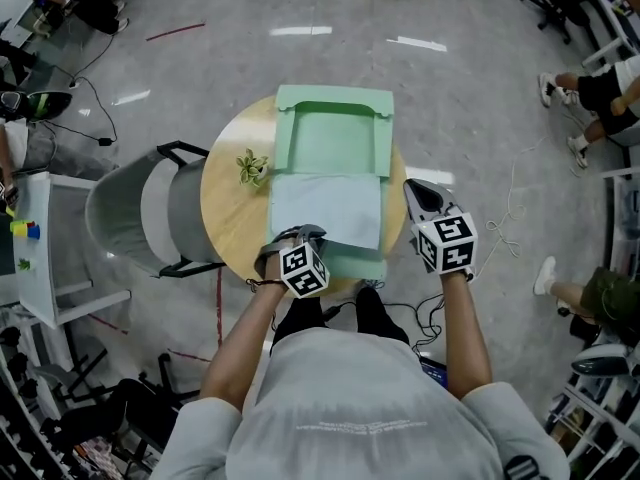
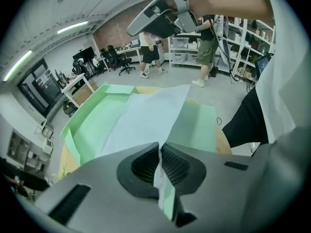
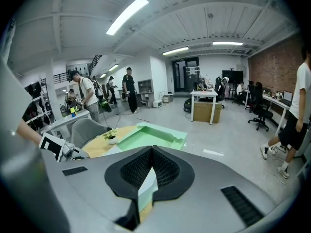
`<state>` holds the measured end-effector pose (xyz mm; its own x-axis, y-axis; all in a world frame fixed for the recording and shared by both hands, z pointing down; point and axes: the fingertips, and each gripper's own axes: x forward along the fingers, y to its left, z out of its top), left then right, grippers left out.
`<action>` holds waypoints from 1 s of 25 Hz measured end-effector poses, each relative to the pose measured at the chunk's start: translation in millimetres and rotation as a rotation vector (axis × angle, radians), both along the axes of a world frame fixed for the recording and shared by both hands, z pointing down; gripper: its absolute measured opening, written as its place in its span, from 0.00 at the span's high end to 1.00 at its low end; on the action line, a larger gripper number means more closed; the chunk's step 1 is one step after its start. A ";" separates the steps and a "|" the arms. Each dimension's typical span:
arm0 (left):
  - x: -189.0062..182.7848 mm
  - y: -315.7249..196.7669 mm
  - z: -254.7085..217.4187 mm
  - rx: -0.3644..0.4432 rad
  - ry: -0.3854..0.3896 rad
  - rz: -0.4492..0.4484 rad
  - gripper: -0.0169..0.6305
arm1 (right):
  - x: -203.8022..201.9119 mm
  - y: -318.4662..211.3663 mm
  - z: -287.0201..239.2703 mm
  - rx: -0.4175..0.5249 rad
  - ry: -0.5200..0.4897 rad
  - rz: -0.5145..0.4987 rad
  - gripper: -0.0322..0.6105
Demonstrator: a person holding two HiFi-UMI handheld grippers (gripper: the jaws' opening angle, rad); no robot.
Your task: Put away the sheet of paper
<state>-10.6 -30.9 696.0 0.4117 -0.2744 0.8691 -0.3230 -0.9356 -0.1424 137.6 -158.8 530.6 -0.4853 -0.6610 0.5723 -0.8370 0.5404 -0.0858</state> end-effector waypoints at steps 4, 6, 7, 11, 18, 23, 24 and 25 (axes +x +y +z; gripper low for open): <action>2.6 -6.0 1.1 0.027 -0.025 0.033 0.94 | 1.0 2.6 4.3 -0.011 -0.001 0.001 0.90; 4.0 -10.5 0.8 0.039 -0.030 0.041 0.94 | 0.6 3.4 7.3 -0.018 -0.002 0.001 0.90; 4.7 -12.9 0.8 0.047 -0.035 0.049 0.94 | 0.4 3.6 8.6 -0.021 -0.003 0.001 0.90; 6.6 -20.7 1.9 0.099 -0.076 0.106 0.94 | 0.4 4.3 10.2 -0.023 -0.008 0.003 0.90; 2.0 -37.6 7.3 0.119 -0.100 0.122 0.94 | 3.6 4.1 16.6 -0.039 -0.003 0.016 0.91; 0.5 -52.7 9.5 0.133 -0.111 0.114 0.94 | 7.6 4.8 21.1 -0.050 0.001 0.030 0.90; 0.5 -55.4 9.9 0.135 -0.113 0.115 0.94 | 8.6 4.4 21.6 -0.051 0.001 0.033 0.90; 0.8 -58.0 10.5 0.137 -0.115 0.115 0.94 | 9.9 4.0 21.9 -0.052 0.001 0.037 0.90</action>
